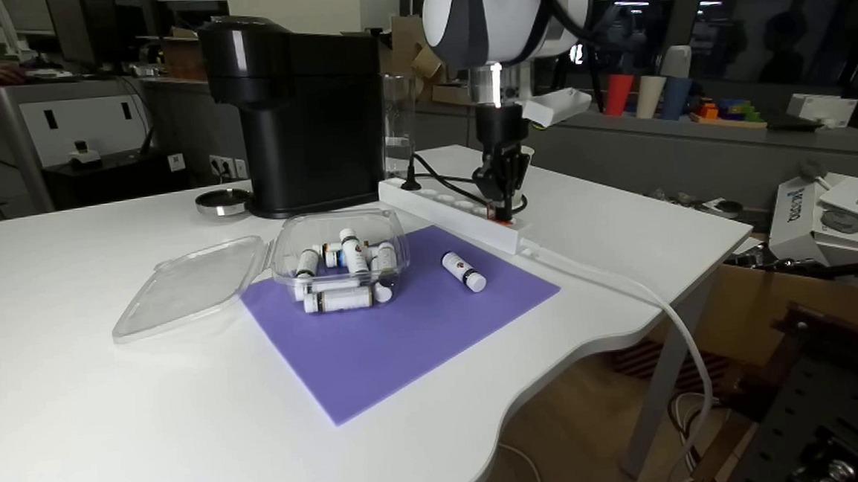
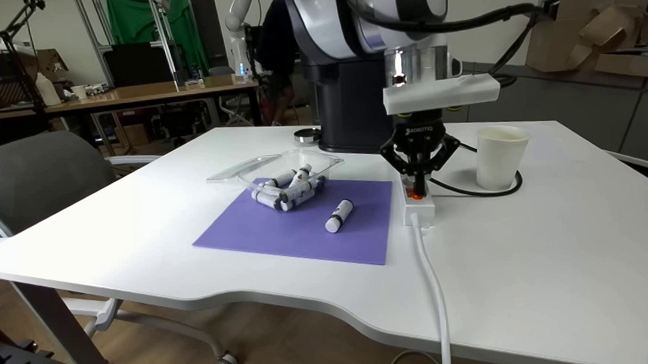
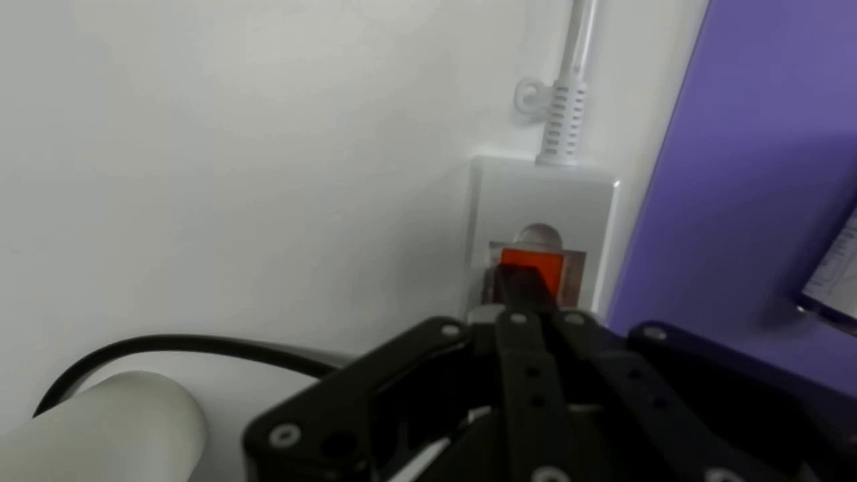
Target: Press the power button on the extension cord
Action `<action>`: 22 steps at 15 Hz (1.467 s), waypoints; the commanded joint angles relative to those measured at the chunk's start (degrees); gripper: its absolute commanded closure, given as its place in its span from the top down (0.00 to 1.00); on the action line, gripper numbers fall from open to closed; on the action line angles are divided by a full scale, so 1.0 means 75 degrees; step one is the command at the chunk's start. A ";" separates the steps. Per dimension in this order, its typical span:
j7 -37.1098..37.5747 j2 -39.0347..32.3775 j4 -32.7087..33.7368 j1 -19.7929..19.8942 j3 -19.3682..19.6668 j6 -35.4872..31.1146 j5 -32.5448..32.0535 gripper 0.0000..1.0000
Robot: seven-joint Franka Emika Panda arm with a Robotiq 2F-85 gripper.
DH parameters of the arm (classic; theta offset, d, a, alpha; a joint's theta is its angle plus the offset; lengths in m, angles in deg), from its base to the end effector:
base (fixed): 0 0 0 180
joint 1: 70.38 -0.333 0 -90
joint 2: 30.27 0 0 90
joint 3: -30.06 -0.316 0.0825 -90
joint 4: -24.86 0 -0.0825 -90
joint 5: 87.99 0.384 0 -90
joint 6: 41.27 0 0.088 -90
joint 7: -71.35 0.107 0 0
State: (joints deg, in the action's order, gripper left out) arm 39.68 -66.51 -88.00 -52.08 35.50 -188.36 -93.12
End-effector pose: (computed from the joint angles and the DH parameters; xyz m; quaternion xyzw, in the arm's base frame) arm 0.5554 -0.2423 0.1434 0.9918 0.1155 -0.0392 0.0380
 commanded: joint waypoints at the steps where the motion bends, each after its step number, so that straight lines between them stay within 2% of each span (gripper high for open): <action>1: 0.0842 -0.0258 -0.0272 -0.0258 0.0088 -0.0913 -0.0234 0.00; 4: 0.1237 -0.0237 -0.0555 -0.0235 -0.0031 -0.1359 0.0039 0.00; 11: 0.2473 -0.0227 -0.0939 -0.0968 0.0536 -0.1659 -0.0352 0.00; 13: 0.2649 -0.0166 -0.0994 -0.1124 0.0567 -0.1416 -0.0394 0.00; 16: 0.2556 0.0187 -0.1173 -0.1143 0.0352 -0.1032 -0.0313 0.00; 22: 0.2571 0.1251 -0.1801 -0.1360 0.0089 -0.0114 -0.0274 0.00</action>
State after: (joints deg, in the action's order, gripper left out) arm 56.49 -61.23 -97.50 -61.24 37.59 -192.06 -95.59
